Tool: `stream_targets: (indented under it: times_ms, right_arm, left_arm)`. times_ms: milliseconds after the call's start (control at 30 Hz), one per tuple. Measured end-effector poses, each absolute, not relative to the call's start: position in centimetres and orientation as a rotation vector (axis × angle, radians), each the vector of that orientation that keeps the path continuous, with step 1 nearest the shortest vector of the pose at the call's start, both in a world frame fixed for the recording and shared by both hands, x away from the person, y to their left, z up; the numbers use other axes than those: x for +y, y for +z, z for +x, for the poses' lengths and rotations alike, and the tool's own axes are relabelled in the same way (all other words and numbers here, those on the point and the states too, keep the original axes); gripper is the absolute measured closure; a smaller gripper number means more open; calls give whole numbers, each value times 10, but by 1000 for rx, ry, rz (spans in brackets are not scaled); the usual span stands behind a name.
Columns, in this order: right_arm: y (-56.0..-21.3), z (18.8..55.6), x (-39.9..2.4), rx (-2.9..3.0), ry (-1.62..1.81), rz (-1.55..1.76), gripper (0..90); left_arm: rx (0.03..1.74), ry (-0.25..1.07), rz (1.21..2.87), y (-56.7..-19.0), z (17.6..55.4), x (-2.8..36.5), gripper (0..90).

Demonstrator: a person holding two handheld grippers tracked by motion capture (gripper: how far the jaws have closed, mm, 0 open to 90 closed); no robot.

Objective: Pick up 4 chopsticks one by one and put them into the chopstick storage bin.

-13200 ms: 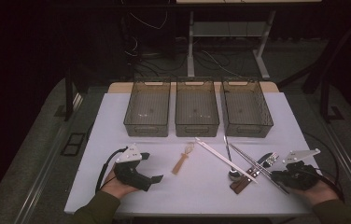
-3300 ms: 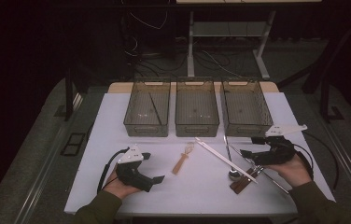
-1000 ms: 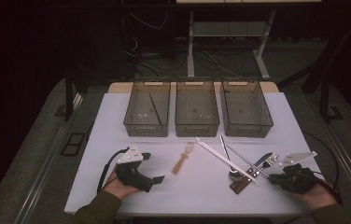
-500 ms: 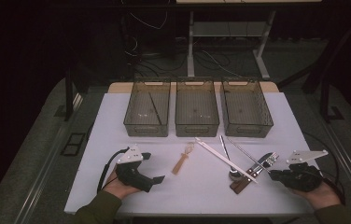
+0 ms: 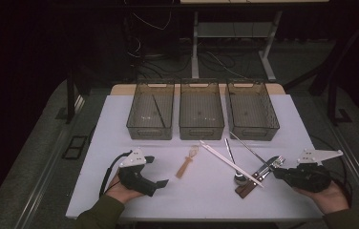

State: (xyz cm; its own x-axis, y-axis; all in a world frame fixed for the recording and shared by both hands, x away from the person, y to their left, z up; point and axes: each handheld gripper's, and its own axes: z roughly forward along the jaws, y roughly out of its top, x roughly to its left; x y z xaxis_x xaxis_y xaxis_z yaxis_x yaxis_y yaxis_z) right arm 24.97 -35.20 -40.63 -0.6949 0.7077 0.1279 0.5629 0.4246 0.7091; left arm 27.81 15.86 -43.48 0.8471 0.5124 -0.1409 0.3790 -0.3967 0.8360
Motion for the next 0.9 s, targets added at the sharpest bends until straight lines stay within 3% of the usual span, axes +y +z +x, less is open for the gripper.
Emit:
stream_targets:
  times_ms: [900]
  right_arm:
    - [-382,298,-299,2424,1290,1055,844]
  left_arm:
    - [652,172,2031,-435,278,159,0]
